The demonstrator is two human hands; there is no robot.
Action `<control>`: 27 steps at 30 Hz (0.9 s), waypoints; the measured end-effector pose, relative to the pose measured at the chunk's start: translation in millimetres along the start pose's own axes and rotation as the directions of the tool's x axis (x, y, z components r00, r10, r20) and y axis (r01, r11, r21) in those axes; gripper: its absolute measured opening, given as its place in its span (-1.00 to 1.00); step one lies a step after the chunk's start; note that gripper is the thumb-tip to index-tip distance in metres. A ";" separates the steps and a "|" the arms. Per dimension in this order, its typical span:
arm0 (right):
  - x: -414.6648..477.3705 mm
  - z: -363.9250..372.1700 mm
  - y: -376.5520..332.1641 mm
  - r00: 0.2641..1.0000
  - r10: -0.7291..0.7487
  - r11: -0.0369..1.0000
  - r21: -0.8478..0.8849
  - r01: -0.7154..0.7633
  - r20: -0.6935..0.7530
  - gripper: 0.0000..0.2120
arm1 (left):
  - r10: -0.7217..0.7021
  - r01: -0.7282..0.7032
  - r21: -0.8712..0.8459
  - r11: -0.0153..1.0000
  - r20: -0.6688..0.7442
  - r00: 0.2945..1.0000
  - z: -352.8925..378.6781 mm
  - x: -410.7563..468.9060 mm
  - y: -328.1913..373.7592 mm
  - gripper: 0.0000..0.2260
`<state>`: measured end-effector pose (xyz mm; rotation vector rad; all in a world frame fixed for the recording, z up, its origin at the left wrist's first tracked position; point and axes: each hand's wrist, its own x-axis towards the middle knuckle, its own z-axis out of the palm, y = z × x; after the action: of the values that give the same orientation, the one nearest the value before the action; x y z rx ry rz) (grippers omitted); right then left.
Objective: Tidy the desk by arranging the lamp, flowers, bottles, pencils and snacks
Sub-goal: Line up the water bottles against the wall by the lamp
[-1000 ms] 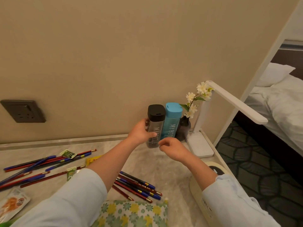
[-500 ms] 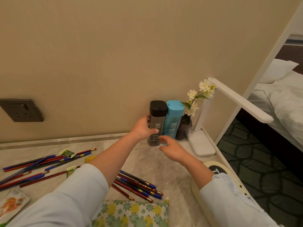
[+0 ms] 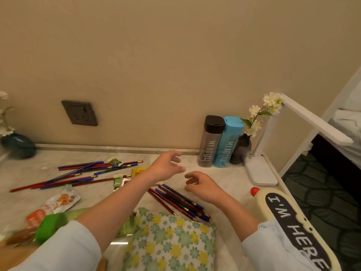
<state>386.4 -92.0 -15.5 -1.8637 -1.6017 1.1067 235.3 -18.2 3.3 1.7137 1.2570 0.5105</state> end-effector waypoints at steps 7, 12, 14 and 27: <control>-28.4 35.0 -9.2 0.994 -0.038 0.995 -0.083 0.047 0.106 -0.84 | -0.009 0.013 0.112 0.994 -0.039 0.999 -2.3 -65.8 -49.7 -0.88; -46.3 48.0 -7.7 0.990 -0.036 0.971 -0.228 0.066 0.133 -0.66 | 0.073 -0.046 0.497 0.867 -0.035 0.997 10.1 -99.1 -60.0 -0.80; -50.4 48.6 -7.1 0.991 -0.048 0.957 -0.278 0.081 0.122 -0.64 | 0.130 -0.090 0.641 0.762 -0.015 0.991 14.3 -106.0 -59.3 -0.75; -59.6 50.7 0.2 0.983 -0.102 0.964 -0.228 0.135 0.152 -0.67 | 0.135 -0.003 0.690 0.723 -0.138 0.981 35.0 -127.0 -52.3 -0.79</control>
<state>345.6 -157.6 -28.2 -1.8404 -1.9749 1.0523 184.9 -144.8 -35.4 2.3867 1.6527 0.2409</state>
